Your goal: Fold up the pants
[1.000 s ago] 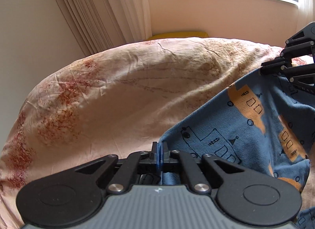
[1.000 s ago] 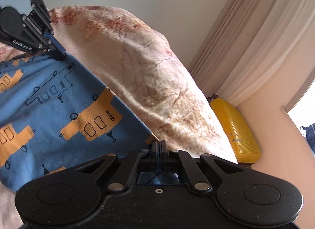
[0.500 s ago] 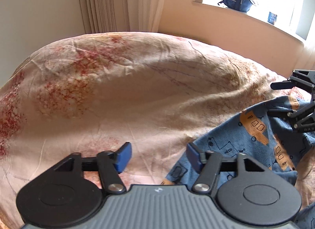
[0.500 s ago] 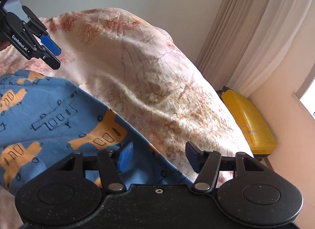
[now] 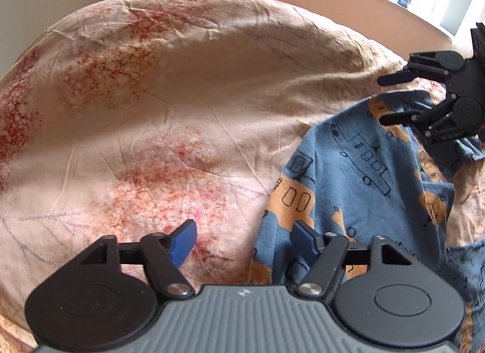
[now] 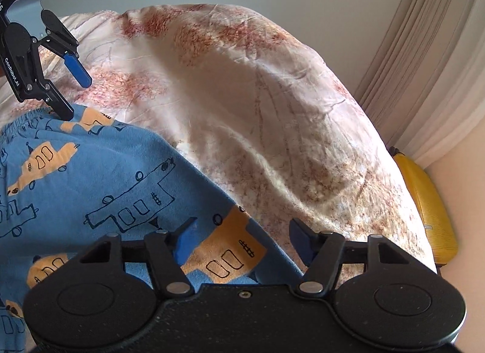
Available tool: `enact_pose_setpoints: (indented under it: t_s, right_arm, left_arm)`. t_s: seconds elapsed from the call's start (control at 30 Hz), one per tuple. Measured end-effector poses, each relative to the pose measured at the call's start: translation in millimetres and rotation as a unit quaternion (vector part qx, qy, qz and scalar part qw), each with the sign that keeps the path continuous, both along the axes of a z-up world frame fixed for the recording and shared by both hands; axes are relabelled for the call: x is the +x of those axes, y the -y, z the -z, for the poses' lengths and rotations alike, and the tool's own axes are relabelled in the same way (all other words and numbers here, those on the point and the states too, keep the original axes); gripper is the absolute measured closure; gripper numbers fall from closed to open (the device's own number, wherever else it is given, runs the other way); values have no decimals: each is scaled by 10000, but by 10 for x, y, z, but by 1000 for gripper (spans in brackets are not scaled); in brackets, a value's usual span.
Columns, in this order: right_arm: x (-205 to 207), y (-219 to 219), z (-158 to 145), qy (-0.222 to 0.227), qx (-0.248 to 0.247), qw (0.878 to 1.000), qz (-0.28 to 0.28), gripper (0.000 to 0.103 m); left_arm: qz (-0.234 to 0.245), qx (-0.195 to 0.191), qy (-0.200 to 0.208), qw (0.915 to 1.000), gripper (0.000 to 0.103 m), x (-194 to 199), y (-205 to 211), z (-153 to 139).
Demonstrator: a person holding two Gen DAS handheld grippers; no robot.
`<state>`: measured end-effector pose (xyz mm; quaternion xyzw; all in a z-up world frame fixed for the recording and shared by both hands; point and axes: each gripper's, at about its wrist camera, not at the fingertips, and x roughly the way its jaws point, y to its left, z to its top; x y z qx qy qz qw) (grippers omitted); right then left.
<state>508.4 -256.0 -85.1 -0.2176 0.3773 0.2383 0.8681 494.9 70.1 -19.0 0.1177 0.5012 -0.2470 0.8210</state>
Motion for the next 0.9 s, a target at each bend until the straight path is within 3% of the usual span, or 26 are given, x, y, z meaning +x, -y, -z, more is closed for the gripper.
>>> enact_pose_setpoints:
  t_s: [0.23,0.3,0.43,0.57,0.7,0.9]
  right_arm:
    - [129,-78,80,-330,-327,9989,13,71]
    - [128,-111,119,-327,-425,9985,55,91]
    - [30,-141,89,-165,-495,9986,81,103]
    - [-136,-116,-37,148,-481,9986,184,103]
    - [-357,-144,-187,510,-517,9970,253,103]
    - [-980,-211,-466,967,-595,9933,200,103]
  left_arm:
    - [118,-174,-421,9989,91,61,30,62]
    - [125,-109,-348,9993,101,37,51,51]
    - [-208,22,80,9998,103,-35,67,-54]
    - [-566,440,669,9952,103,-129,76,-203]
    - [-435,733,1097,9903,103,-291,163,-321]
    - [-193,518,1662,9845,103,-726,143,-604]
